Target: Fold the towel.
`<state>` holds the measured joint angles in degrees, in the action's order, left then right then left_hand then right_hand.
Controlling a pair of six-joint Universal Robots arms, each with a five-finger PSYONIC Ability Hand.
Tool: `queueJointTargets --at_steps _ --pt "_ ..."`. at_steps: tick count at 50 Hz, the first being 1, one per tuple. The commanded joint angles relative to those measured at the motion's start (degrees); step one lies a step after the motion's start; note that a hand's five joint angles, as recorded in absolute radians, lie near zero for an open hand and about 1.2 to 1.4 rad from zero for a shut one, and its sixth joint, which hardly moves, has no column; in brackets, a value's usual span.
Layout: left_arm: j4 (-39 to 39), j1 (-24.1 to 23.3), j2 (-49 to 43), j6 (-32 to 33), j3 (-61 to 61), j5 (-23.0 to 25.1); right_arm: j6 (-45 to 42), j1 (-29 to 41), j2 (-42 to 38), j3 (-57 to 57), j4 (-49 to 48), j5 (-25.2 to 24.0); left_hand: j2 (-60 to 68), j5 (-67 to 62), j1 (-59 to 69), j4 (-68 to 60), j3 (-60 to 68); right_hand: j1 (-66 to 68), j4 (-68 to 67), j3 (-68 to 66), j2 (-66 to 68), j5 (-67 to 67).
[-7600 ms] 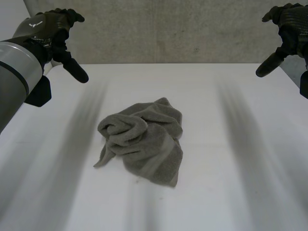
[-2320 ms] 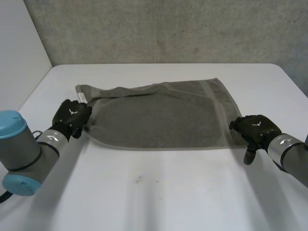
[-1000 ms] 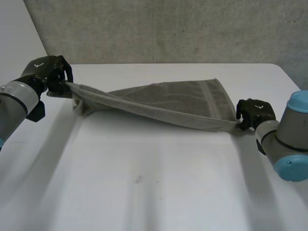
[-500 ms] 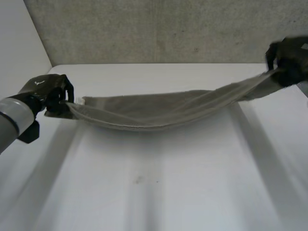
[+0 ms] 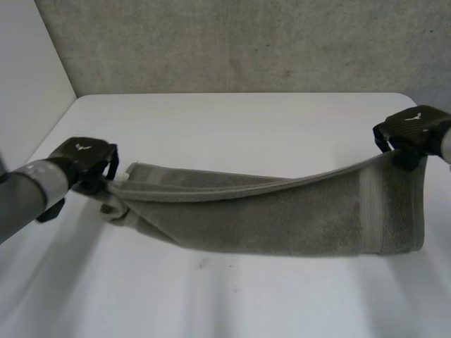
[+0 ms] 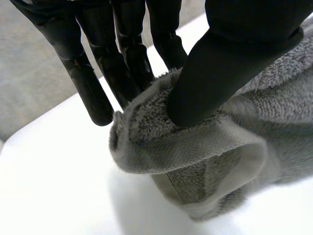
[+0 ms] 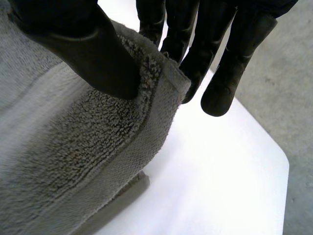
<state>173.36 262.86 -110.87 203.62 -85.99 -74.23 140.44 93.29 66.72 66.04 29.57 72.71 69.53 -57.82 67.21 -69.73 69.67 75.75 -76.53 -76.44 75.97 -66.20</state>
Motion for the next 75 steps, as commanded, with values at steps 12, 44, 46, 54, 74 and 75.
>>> queueJointTargets --at_steps 12,44,46,54,74,75 --pt "16.5 -6.0 -8.7 -13.4 50.5 -6.2 17.4 4.6 -3.8 -33.1 -32.0 6.2 10.5 -12.2 12.8 -10.3 10.3 4.3 -3.5 -3.6 4.0 -3.8" --pt "35.6 -1.3 -11.4 3.6 -9.8 -0.8 6.0 5.4 -7.0 18.4 -26.1 0.6 10.5 -12.2 12.8 -10.3 10.3 4.3 -3.5 -3.6 4.0 -3.8" --pt "35.5 -1.3 -11.2 4.2 -10.9 -0.5 6.2 5.2 -5.6 19.9 -26.1 0.7 10.5 -12.2 12.8 -10.3 10.3 4.3 -3.5 -3.6 4.0 -3.8" --pt "35.1 -1.2 -10.5 4.6 -13.8 1.5 7.0 5.0 -1.1 26.2 -28.8 0.7 -11.7 10.0 -9.4 11.9 -11.9 4.3 -3.5 -3.6 4.0 -3.8" --pt "38.4 -0.3 -10.9 4.3 -14.7 2.1 7.7 3.6 -0.4 29.0 -31.9 0.6 2.0 -3.7 4.3 -1.8 1.8 4.3 -3.5 -3.6 4.0 -3.8" --pt "38.4 -0.3 -10.9 4.3 -14.7 2.1 7.7 3.6 -0.4 29.0 -31.9 0.6 2.1 -3.8 4.4 -1.9 1.9 4.3 -3.5 -3.6 4.0 -3.8"
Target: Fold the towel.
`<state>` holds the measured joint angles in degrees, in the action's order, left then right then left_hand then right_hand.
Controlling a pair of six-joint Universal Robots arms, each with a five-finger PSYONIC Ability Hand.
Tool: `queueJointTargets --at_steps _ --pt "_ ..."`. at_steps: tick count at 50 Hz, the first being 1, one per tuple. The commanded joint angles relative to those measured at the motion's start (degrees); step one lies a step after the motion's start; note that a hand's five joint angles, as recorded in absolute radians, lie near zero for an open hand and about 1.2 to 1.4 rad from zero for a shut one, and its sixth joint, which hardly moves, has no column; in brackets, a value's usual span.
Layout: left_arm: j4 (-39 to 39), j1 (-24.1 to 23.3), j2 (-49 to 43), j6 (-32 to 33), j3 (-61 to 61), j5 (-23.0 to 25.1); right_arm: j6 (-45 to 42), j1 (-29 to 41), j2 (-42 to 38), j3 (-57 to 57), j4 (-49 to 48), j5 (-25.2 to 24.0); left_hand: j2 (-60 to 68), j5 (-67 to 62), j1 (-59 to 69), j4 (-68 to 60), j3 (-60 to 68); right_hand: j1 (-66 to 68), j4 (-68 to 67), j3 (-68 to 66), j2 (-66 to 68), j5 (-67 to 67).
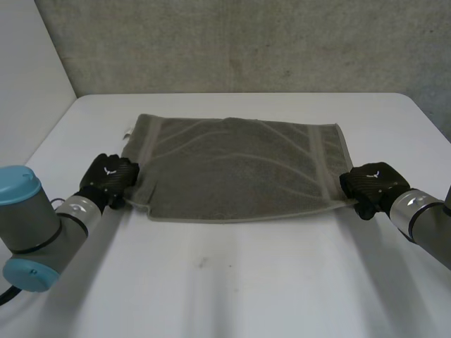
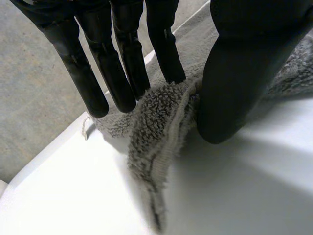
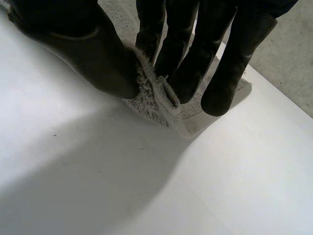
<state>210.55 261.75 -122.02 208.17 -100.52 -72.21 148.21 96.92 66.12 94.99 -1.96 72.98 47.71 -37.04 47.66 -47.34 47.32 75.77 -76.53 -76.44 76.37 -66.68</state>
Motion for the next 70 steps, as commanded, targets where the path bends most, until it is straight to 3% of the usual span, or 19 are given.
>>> queueJointTargets --at_steps 1,11,17,19,20,22,24,27,31,36,38,39,41,43,46,55,70 --pt "1.2 1.3 0.7 -0.2 -0.3 0.1 -0.1 -0.2 0.6 -0.1 -0.4 0.4 32.2 -32.9 32.3 -32.6 32.6 4.2 -3.5 -3.6 3.6 -3.3" --pt "-0.7 3.5 8.2 0.5 -4.4 0.0 -1.3 -2.8 7.0 -1.0 2.2 0.6 32.3 -33.0 32.3 -32.7 32.7 4.2 -3.5 -3.6 3.6 -3.3" --pt "-10.3 4.6 18.5 3.5 -11.7 0.1 -9.1 -8.0 12.5 -0.5 16.6 -0.6 32.3 -33.0 32.3 -32.7 32.7 4.2 -3.5 -3.6 3.6 -3.3" --pt "-18.4 6.1 25.4 8.0 -15.8 0.1 -20.3 -11.5 15.2 2.4 25.0 -0.6 32.3 -33.0 32.3 -32.7 32.7 4.2 -3.5 -3.6 3.6 -3.3" --pt "-18.4 6.1 25.4 8.0 -15.9 0.1 -20.3 -11.5 15.2 2.4 25.1 -0.6 32.3 -33.0 32.3 -32.7 32.7 4.2 -3.5 -3.6 3.6 -3.3" --pt "-23.0 6.9 29.4 11.0 -17.8 0.1 -30.6 -15.0 19.3 4.7 32.2 -0.8 32.3 -33.0 32.3 -32.7 32.7 4.2 -3.5 -3.6 3.6 -3.3" --pt "-31.1 7.9 36.2 16.7 -20.1 0.8 -33.7 -16.7 21.1 4.9 34.1 -1.1 32.3 -33.0 32.3 -32.7 32.7 4.2 -3.5 -3.6 3.6 -3.3" --pt "-35.7 8.6 39.0 20.4 -20.2 3.6 -32.9 -17.6 22.1 2.9 33.2 -2.9 32.3 -33.0 32.3 -32.7 32.7 4.2 -3.5 -3.6 3.6 -3.3" --pt "-33.8 9.0 38.7 21.0 -18.1 7.3 -29.8 -17.8 21.0 -0.1 30.4 -5.7 32.3 -33.0 32.3 -32.7 32.7 4.2 -3.5 -3.6 3.6 -3.3" --pt "-23.8 6.4 27.3 21.0 -10.9 8.6 -27.2 -16.3 10.3 -6.1 24.6 -5.9 32.3 -33.0 32.3 -32.7 32.7 4.2 -3.5 -3.6 3.6 -3.3" --pt "-18.7 1.4 17.1 21.2 -2.1 6.9 -25.8 -10.9 4.6 -12.3 22.1 -1.8 32.3 -33.0 32.3 -32.7 32.7 4.2 -3.5 -3.6 3.6 -3.3" --pt "-18.7 1.4 17.1 21.2 -2.1 6.9 -25.8 -10.9 4.5 -12.3 22.1 -1.8 32.3 -33.0 32.3 -32.7 32.7 4.2 -3.5 -3.6 3.6 -3.3" --pt "-17.8 0.0 12.3 21.3 2.7 5.0 -24.9 -6.4 -1.1 -18.1 20.8 3.6 32.3 -33.0 32.3 -32.7 32.7 4.2 -3.5 -3.6 3.6 -3.3" --pt "-17.9 -0.5 4.4 20.9 11.8 0.7 -24.5 -5.8 -3.5 -20.6 20.3 5.5 32.3 -33.0 32.3 -32.7 32.7 4.2 -3.5 -3.6 3.6 -3.3" --pt "-17.8 -0.7 -1.2 20.7 18.9 -1.1 -22.8 -5.3 -6.9 -24.0 18.0 6.9 32.3 -33.0 32.3 -32.7 32.7 4.2 -3.5 -3.6 3.6 -3.3" --pt "-17.3 -1.2 -11.5 18.0 32.2 -1.3 -18.7 -2.5 -13.1 -29.2 10.7 9.0 32.3 -33.0 32.3 -32.7 32.7 4.2 -3.5 -3.6 3.6 -3.3" --pt "-17.5 -1.2 -15.6 16.7 33.2 -1.2 -18.7 -0.7 -18.4 -31.7 10.4 11.0 32.3 -33.0 32.3 -32.7 32.7 4.2 -3.5 -3.6 3.6 -3.3"
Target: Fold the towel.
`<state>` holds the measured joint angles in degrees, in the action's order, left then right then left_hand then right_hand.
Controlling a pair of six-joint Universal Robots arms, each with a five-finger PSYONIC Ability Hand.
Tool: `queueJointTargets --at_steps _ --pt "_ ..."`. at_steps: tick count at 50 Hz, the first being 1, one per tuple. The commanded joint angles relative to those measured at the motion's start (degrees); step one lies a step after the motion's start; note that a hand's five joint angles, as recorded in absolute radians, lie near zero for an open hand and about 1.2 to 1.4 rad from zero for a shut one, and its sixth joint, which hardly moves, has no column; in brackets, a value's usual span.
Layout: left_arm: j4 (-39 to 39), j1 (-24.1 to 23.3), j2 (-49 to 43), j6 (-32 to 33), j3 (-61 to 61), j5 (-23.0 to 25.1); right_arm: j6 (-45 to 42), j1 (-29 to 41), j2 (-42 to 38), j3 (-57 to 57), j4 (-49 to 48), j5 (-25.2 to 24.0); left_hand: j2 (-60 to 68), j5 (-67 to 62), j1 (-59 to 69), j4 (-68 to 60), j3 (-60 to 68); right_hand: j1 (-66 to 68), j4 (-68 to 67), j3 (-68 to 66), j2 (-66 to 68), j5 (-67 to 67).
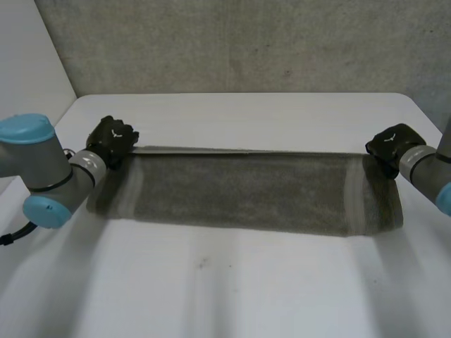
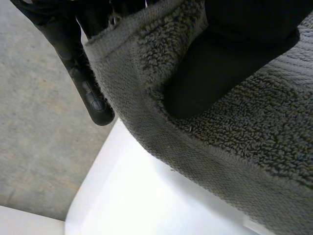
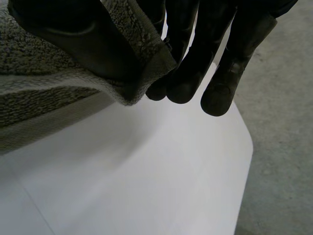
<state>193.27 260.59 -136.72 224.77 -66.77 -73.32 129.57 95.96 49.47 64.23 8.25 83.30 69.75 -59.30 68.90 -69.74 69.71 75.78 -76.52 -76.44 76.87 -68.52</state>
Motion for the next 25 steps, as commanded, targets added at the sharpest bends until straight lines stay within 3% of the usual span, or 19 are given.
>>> queueJointTargets --at_steps 1,7,8,9,10,11,12,15,18,25 --pt "-0.2 0.0 -0.9 0.1 -0.6 -0.1 -0.2 0.4 -1.8 -1.1 0.2 0.5 10.2 -10.7 11.1 -10.3 10.3 4.2 -3.5 -3.6 3.1 -1.5" --pt "0.1 0.0 -0.9 0.1 -0.3 -0.1 -0.1 0.6 -2.5 -2.2 0.0 0.6 10.2 -10.7 11.1 -10.3 10.3 1.1 -0.4 -0.5 0.0 1.6" --pt "0.1 0.0 -1.0 0.0 0.0 -0.2 -0.1 0.6 -2.5 -2.2 0.0 0.6 -13.7 13.3 -12.9 13.7 -13.7 1.1 -0.3 -0.4 0.0 1.7" --pt "0.1 0.0 -1.0 0.0 0.0 -0.2 0.0 0.9 -3.1 -3.2 0.0 1.6 -13.9 13.5 -13.1 13.9 -13.9 -46.9 47.6 47.5 -48.0 49.6" --pt "0.1 0.0 -1.3 0.1 0.1 -0.6 0.0 0.9 -3.2 -3.2 0.0 1.6 -59.7 59.3 -58.9 59.7 -59.7 -47.4 48.1 48.0 -48.4 50.1" --pt "0.1 0.0 -1.3 0.1 0.1 -0.6 0.0 1.4 -3.9 -4.3 0.1 2.8 -59.8 59.3 -58.9 59.7 -59.7 -65.8 66.5 66.4 -66.9 68.5" --pt "0.1 0.0 -1.5 0.1 0.5 -0.5 0.2 2.0 -4.2 -5.5 -0.1 4.7 -55.9 55.4 -55.0 55.9 -55.8 -65.8 66.5 66.4 -66.9 68.5" --pt "0.1 -0.2 -1.4 0.1 1.2 -0.8 1.9 2.6 -3.9 -7.7 -1.8 7.4 -59.8 59.3 -58.9 59.7 -59.7 -65.8 66.5 66.4 -66.9 68.5" --pt "0.2 -0.4 -0.7 0.1 1.6 -1.1 4.4 2.6 -3.0 -8.2 -3.0 7.8 -59.8 59.3 -58.9 59.7 -59.7 -65.8 66.5 66.4 -66.9 68.5" --pt "-0.4 -0.5 2.4 -3.9 1.1 -6.8 20.2 1.9 4.4 -6.8 -3.2 7.5 -59.8 59.3 -58.9 59.7 -59.7 -65.8 66.5 66.4 -66.9 68.5"
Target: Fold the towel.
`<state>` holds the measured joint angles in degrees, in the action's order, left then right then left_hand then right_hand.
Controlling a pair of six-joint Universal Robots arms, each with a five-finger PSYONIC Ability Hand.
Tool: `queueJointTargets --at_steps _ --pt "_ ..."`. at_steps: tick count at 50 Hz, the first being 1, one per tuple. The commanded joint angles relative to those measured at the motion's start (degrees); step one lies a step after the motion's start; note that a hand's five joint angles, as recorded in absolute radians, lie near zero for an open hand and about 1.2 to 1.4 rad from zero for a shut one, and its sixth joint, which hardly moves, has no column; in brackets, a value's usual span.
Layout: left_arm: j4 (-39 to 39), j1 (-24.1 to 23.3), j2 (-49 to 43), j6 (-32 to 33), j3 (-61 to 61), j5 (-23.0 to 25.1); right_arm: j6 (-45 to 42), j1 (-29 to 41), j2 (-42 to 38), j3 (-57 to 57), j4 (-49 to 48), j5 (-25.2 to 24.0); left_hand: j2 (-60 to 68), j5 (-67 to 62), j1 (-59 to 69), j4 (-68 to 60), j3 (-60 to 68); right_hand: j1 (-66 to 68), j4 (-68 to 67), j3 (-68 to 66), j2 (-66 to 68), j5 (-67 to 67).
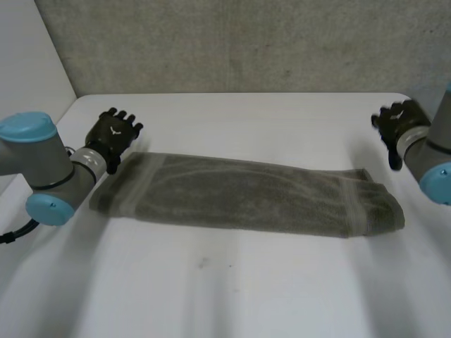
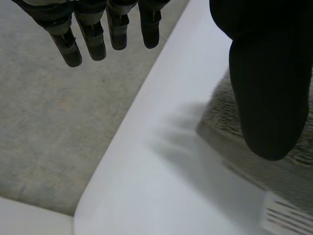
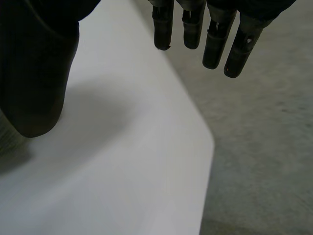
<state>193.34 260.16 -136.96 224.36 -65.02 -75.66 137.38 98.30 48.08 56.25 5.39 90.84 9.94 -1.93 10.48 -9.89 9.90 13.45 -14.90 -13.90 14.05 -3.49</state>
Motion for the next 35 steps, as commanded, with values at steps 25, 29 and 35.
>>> queueJointTargets --at_steps 25,29,35 --pt "8.4 -0.4 29.2 -27.8 -38.8 -4.8 9.7 -3.5 28.5 45.8 -1.7 -11.6 0.1 1.9 -0.5 -0.1 0.1 9.8 -8.3 -9.3 9.2 -9.7" --pt "11.0 -0.7 29.6 -28.1 -40.1 -4.1 9.7 -4.4 28.2 48.6 -6.9 -11.8 0.1 1.9 -0.5 -0.1 0.1 8.7 -7.3 -8.3 8.1 -8.7" --pt "11.4 -0.7 29.6 -28.1 -40.7 -3.5 9.6 -6.6 24.8 51.9 -17.1 -12.2 0.1 1.9 -0.5 -0.1 0.1 9.9 -8.5 -9.5 9.3 -9.9"
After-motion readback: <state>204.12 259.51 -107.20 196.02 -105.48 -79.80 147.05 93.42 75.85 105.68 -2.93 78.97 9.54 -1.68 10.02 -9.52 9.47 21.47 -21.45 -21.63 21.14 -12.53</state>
